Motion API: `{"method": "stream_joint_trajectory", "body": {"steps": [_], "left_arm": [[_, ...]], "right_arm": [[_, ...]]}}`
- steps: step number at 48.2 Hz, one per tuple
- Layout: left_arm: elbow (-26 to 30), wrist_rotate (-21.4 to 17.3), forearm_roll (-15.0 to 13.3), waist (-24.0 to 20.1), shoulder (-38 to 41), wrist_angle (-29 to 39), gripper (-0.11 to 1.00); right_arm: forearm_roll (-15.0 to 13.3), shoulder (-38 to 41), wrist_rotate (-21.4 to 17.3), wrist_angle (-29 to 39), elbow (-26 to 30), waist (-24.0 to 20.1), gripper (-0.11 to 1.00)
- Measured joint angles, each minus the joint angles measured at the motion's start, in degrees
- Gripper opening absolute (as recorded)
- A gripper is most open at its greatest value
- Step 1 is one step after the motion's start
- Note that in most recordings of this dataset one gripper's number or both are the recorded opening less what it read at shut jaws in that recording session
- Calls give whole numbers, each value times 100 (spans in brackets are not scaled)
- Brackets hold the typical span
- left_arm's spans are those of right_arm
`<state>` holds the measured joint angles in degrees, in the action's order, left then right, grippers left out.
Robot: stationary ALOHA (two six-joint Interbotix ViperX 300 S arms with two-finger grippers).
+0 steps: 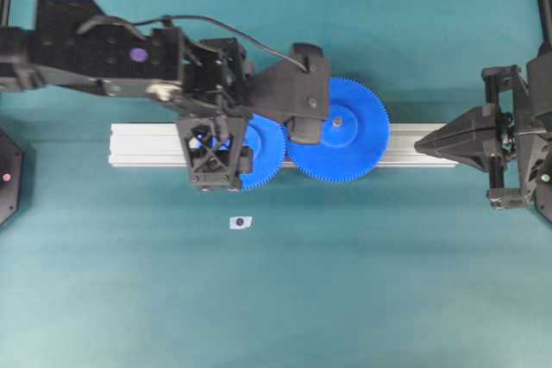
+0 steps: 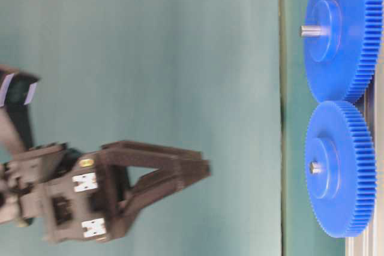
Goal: Insert the small gear onto the shaft.
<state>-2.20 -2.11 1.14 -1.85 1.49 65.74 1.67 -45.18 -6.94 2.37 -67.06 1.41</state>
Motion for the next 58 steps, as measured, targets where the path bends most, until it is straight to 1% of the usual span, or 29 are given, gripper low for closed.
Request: {"method": "stream_joint_trajectory", "body": {"steps": [7, 19, 27, 32, 58], "left_arm": [[0, 0, 0, 62, -167, 9, 76], [-9, 35, 0, 132, -229, 53, 76], [-9, 237, 0, 141, -246, 62, 76], [-9, 290, 0, 141, -246, 70, 76], [-9, 299, 0, 149, -255, 35, 76]], "right_arm": [[0, 0, 0, 0, 0, 0, 0], [9, -18, 0, 0, 0, 0, 0], [0, -70, 0, 0, 0, 0, 0], [9, -79, 0, 0, 0, 0, 0], [9, -88, 0, 0, 0, 0, 0]]}}
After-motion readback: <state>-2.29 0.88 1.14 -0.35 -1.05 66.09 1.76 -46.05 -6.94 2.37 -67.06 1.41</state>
